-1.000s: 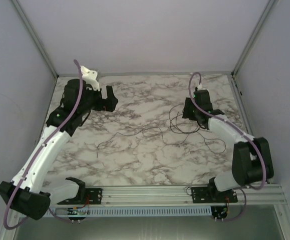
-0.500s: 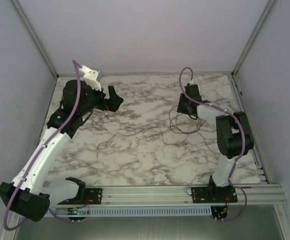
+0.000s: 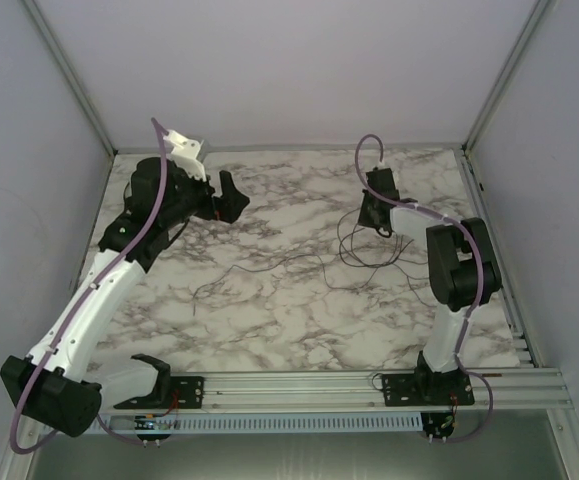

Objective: Zip-tie the wires
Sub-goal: Pick up the cable at the center of the board.

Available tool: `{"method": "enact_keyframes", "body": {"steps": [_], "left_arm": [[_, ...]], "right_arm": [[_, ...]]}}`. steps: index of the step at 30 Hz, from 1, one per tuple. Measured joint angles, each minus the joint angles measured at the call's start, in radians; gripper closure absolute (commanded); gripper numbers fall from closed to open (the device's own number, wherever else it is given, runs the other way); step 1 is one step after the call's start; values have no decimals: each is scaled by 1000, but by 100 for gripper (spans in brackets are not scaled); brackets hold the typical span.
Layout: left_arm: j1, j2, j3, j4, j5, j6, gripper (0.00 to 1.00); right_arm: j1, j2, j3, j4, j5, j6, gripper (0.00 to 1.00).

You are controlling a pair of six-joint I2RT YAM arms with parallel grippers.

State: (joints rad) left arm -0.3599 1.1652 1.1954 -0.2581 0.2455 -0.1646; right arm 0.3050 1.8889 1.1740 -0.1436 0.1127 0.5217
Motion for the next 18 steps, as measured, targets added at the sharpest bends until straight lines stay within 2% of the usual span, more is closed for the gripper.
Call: {"method": "enact_keyframes", "body": {"steps": [5, 10, 18], "left_arm": [[0, 14, 0, 19, 24, 0, 0], [-16, 27, -25, 143, 80, -8, 0], [-227, 187, -59, 452, 120, 20, 0]], "right_arm": [[13, -16, 25, -31, 69, -25, 100], [58, -134, 25, -103, 137, -51, 100], [86, -444, 91, -227, 65, -65, 100]]}}
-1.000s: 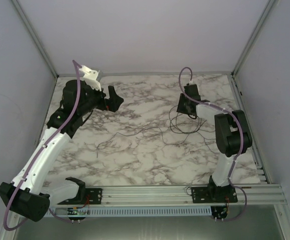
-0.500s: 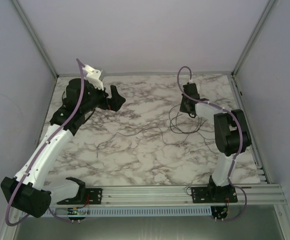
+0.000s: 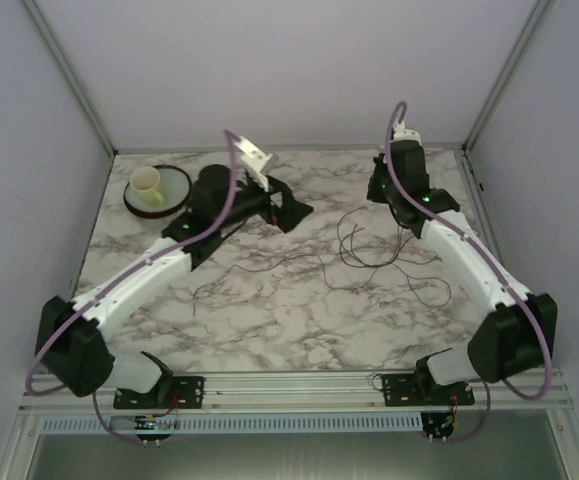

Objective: Zip-tie the wires
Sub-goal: Pick up the cable at the center of the board.

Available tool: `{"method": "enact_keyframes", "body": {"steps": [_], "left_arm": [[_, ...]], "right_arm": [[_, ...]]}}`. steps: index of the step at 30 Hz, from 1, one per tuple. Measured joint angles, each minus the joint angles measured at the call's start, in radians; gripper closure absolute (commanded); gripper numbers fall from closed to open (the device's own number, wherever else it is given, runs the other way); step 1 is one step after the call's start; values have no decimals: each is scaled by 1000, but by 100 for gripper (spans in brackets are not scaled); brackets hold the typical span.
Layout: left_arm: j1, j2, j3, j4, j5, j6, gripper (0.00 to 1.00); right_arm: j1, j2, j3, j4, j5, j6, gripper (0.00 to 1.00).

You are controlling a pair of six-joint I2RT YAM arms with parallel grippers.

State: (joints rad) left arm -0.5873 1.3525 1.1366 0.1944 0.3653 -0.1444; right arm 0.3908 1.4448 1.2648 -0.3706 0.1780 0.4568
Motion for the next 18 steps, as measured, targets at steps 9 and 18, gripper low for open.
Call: {"method": "enact_keyframes", "body": {"steps": [9, 18], "left_arm": [[-150, 253, -23, 325, 11, 67, 1], [-263, 445, -5, 647, -37, 148, 4]], "right_arm": [[-55, -171, 42, -216, -189, 27, 100], [-108, -233, 89, -339, -401, 49, 100]]}}
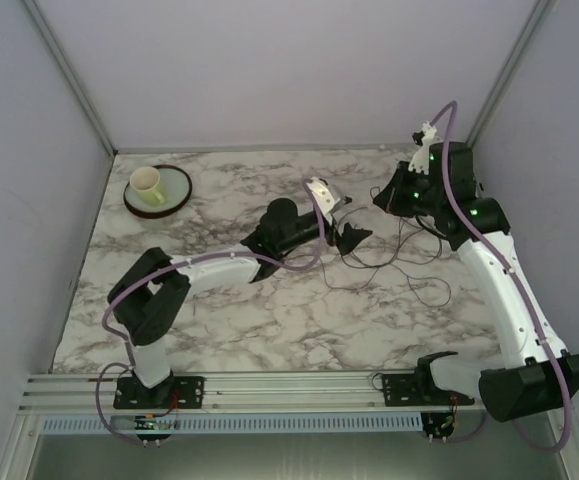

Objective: Zip-tie the wires
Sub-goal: Pick up the cable at the center of the board.

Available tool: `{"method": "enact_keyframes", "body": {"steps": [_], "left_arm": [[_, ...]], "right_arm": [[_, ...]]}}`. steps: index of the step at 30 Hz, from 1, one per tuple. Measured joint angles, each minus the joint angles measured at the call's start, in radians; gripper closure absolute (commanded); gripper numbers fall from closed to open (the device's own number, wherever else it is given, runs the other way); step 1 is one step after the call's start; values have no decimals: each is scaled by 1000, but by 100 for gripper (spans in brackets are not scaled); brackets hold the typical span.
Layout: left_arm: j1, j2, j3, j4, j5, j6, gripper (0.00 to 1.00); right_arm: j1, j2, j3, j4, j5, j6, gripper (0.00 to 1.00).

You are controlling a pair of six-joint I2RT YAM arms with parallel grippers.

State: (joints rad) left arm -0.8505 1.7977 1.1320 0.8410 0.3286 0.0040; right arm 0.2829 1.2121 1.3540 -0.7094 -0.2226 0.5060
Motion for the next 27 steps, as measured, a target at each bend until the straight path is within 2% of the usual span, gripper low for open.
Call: {"method": "enact_keyframes", "body": {"steps": [8, 16, 22, 24, 27], "left_arm": [[-42, 81, 55, 136, -107, 87, 13], [-60, 122, 96, 254, -172, 132, 32], [-79, 162, 112, 292, -177, 146, 60], [-79, 164, 113, 293, -177, 147, 72], [-80, 164, 113, 302, -179, 150, 95]], "right_arm": [[-22, -6, 31, -55, -123, 3, 100], [-40, -6, 40, -76, -187, 4, 100], [-53, -6, 44, -77, -224, 6, 100], [-58, -6, 45, -77, -237, 8, 100], [-66, -7, 45, -77, -248, 11, 100]]}}
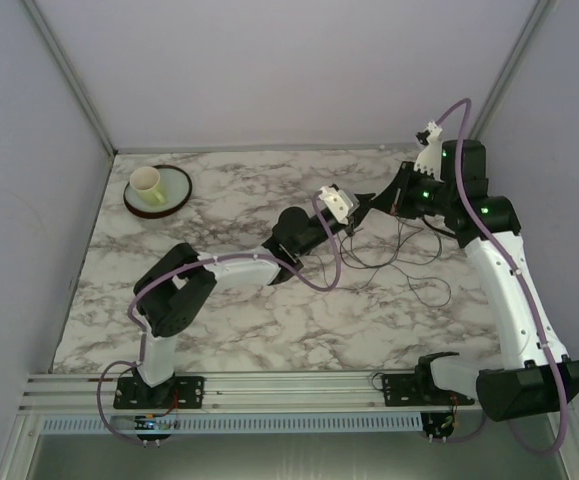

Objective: Zip-tie the wires
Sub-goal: Pick up the cable at the center of the board.

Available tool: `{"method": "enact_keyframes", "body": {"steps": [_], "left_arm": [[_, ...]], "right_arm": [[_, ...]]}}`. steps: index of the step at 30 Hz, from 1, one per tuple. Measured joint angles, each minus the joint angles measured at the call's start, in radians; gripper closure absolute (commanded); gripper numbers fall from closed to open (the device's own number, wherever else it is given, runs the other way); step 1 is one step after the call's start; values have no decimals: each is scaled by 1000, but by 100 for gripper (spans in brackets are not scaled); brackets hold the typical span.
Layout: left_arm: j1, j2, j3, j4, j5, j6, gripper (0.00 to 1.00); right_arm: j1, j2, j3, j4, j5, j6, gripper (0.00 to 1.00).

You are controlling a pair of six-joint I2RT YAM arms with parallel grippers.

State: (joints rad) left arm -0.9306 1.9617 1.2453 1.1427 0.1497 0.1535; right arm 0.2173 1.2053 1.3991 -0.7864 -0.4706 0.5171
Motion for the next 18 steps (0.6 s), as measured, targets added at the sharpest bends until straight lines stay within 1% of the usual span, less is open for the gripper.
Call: {"method": "enact_keyframes", "body": {"steps": [1, 2, 3, 7, 9, 12, 14, 18], "left_arm": [[0, 0, 0, 0, -2, 1, 100], [0, 0, 0, -2, -3, 1, 100], [0, 0, 0, -3, -3, 2, 100], [-5, 0, 2, -8, -26, -1, 100], [-6, 0, 5, -28, -56, -10, 100], [0, -1, 43, -113, -124, -40, 100], [9, -1, 103, -204, -172, -67, 100], [26, -3, 278, -403, -244, -116, 100]], "right_arm": [[-3, 0, 1, 2, -1, 0, 100], [-8, -2, 2, 3, -1, 0, 100], [-13, -3, 2, 7, 0, 0, 98], [-29, -26, 3, 25, 29, -1, 61], [-36, -50, 2, 45, 70, -9, 49], [-41, -124, -36, 107, 159, -30, 32], [-42, -195, -95, 158, 220, -47, 30], [-43, -326, -278, 262, 322, -78, 30]]}}
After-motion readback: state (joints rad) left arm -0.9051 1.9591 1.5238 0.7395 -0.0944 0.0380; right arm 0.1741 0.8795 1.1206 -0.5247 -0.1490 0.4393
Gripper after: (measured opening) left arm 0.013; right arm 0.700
